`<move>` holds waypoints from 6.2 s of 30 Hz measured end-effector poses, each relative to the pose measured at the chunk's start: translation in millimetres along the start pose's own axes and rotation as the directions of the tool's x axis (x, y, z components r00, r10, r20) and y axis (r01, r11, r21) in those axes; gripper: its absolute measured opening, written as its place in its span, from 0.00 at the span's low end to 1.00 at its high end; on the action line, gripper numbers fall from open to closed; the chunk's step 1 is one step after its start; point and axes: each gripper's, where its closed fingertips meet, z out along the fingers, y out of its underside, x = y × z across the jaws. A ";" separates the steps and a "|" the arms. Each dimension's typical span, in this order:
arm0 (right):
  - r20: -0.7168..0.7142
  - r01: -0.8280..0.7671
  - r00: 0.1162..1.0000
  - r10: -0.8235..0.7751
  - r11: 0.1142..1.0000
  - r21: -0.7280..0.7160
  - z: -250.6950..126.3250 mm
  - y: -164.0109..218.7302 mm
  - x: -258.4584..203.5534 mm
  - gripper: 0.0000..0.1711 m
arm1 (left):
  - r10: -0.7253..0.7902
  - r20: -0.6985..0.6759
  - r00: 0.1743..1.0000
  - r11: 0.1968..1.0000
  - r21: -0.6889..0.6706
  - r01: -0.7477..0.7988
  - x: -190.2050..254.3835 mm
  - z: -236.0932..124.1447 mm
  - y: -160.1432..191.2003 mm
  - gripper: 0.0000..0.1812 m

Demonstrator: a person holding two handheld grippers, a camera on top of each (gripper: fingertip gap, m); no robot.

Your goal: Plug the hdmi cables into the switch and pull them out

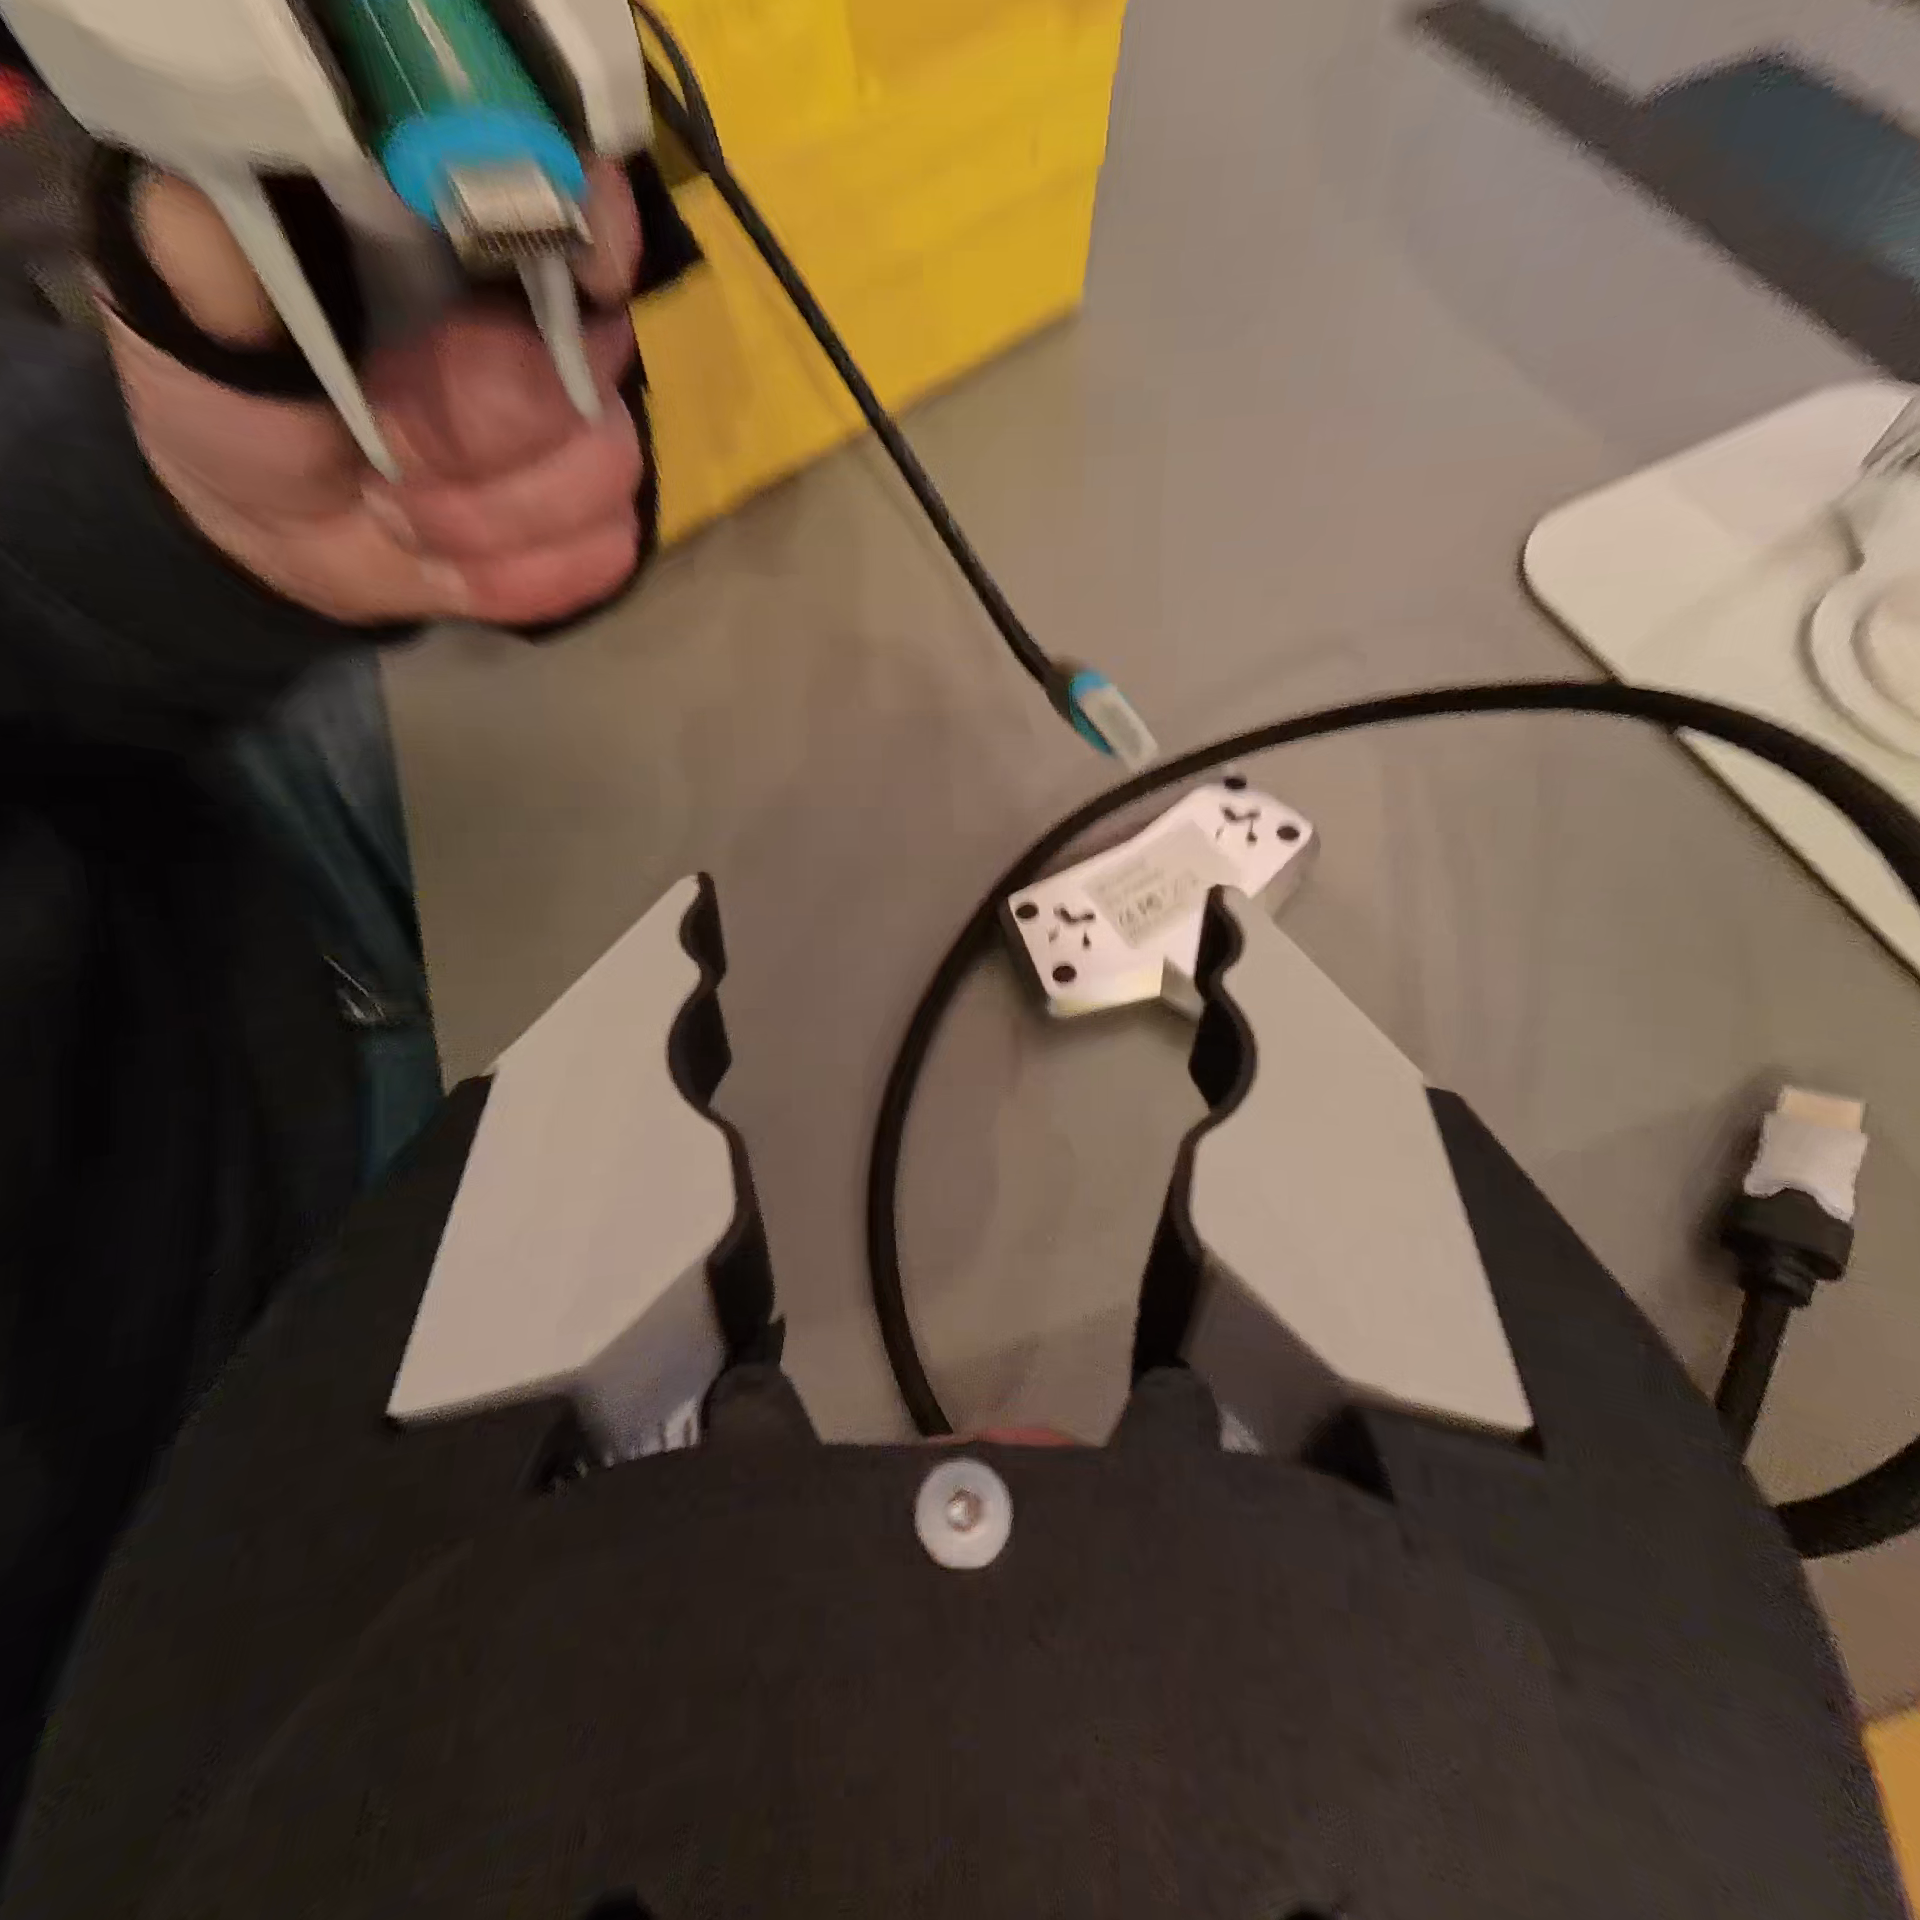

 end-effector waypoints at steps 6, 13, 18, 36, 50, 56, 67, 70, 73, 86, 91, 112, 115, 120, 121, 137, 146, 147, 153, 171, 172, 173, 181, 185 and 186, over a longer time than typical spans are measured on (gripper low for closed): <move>-0.054 0.023 0.998 -0.035 0.979 -0.204 33.4 31.6 26.4 0.61 | -0.016 0.067 0.998 1.000 0.008 0.016 -12.5 -4.7 6.5 0.12; -0.084 -0.028 0.996 -0.001 0.940 -0.340 62.5 66.2 53.8 0.52 | -0.022 0.077 0.997 1.000 0.016 0.021 -15.4 -10.7 9.5 0.12; -0.048 0.001 0.999 -0.020 0.931 -0.364 64.8 68.0 58.1 0.47 | -0.032 0.075 0.997 0.999 0.027 0.030 -17.6 -13.3 10.2 0.12; 0.042 -0.070 0.996 0.078 0.983 -0.170 50.0 39.5 46.4 0.46 | 0.003 0.135 0.991 1.000 -0.012 -0.001 -27.2 -16.7 18.2 0.12; 0.091 -0.035 0.995 0.034 0.999 0.014 -11.3 -30.5 21.5 0.46 | 0.104 0.187 0.977 0.990 -0.110 -0.084 -29.0 -4.9 20.9 0.12; 0.130 -0.042 0.991 0.036 0.998 0.043 -17.8 -39.3 12.2 0.47 | 0.131 0.179 0.975 0.987 -0.112 -0.113 -26.0 -0.8 17.1 0.12; 0.163 -0.036 0.986 0.033 0.999 0.017 -11.9 -41.8 -1.7 0.46 | 0.171 0.141 0.975 0.981 -0.119 -0.155 -19.5 6.3 21.3 0.12; 0.179 -0.042 0.983 0.037 0.999 0.023 -13.9 -42.4 -3.3 0.46 | 0.177 0.125 0.976 0.980 -0.118 -0.162 -17.5 6.0 21.5 0.12; 0.190 -0.052 0.981 0.047 0.998 0.021 -14.7 -41.1 -4.4 0.46 | 0.197 0.097 0.976 0.975 -0.122 -0.185 -12.0 7.3 21.9 0.12; 0.250 -0.042 0.968 0.033 0.999 0.030 -17.3 -42.6 -16.0 0.46 | 0.160 0.001 0.987 0.983 -0.090 -0.159 -1.1 5.2 19.7 0.12; 0.235 -0.022 0.972 0.017 1.000 0.018 -18.2 -43.0 -16.7 0.46 | 0.163 -0.013 0.987 0.980 -0.114 -0.163 -0.1 5.1 22.5 0.12; 0.193 -0.069 0.980 0.049 0.993 0.099 -15.6 -58.2 -17.7 0.46 | 0.112 0.048 0.993 0.994 -0.007 -0.111 -3.1 2.4 15.7 0.12; 0.181 -0.073 0.982 0.054 0.992 0.103 -15.4 -61.3 -17.9 0.47 | 0.092 0.053 0.994 0.995 0.016 -0.093 -2.4 2.7 13.4 0.12; 0.161 -0.080 0.985 0.064 0.993 0.091 -13.7 -57.6 -14.2 0.47 | 0.086 0.076 0.993 0.996 0.000 -0.086 -4.7 5.6 17.2 0.12; 0.156 -0.075 0.986 0.061 0.993 0.086 -13.6 -56.1 -13.1 0.48 | 0.092 0.078 0.993 0.996 -0.014 -0.091 -5.5 5.9 19.0 0.12; 0.165 -0.129 0.980 0.111 0.986 0.103 -9.2 -46.8 -6.5 0.48 | 0.065 0.110 0.992 0.996 -0.071 -0.057 -13.9 7.9 26.8 0.12; 0.104 -0.206 0.975 0.195 0.973 0.107 -0.2 -27.3 18.0 0.48 | 0.052 0.287 0.957 0.988 -0.156 -0.007 -32.8 0.1 42.3 0.26; 0.085 -0.213 0.975 0.204 0.971 0.108 -0.2 -24.7 22.8 0.48 | 0.024 0.311 0.950 0.988 -0.153 0.026 -35.9 -2.2 44.3 0.27; -0.047 -0.250 0.966 0.255 0.964 0.095 0.9 -6.4 49.9 0.48 | -0.004 0.284 0.959 0.959 -0.270 0.084 -23.8 -3.6 70.0 0.22; -0.150 -0.121 0.986 0.071 0.926 -0.358 42.2 80.2 45.4 0.47 | 0.204 0.192 0.960 0.922 -0.368 -0.123 17.0 -3.8 58.2 0.16; -0.149 -0.124 0.986 0.074 0.925 -0.359 42.2 80.2 45.0 0.47 | 0.216 0.193 0.957 0.916 -0.381 -0.129 17.8 -4.6 58.3 0.17; -0.148 -0.131 0.986 0.083 0.924 -0.358 42.3 80.2 44.8 0.48 | 0.229 0.198 0.953 0.909 -0.394 -0.137 18.1 -5.9 58.1 0.17; -0.146 -0.162 0.982 0.118 0.927 -0.338 40.7 76.6 44.5 0.53 | 0.328 0.289 0.899 0.878 -0.445 -0.178 11.2 -37.3 27.5 0.20; -0.156 -0.152 0.982 0.106 0.933 -0.325 38.5 71.1 44.5 0.54 | 0.454 0.383 0.805 0.815 -0.542 -0.202 -8.0 -86.2 -1.2 0.21; -0.151 -0.151 0.983 0.107 0.935 -0.319 38.8 69.6 43.2 0.54 | 0.490 0.411 0.769 0.793 -0.577 -0.197 -15.0 -104.4 -9.4 0.20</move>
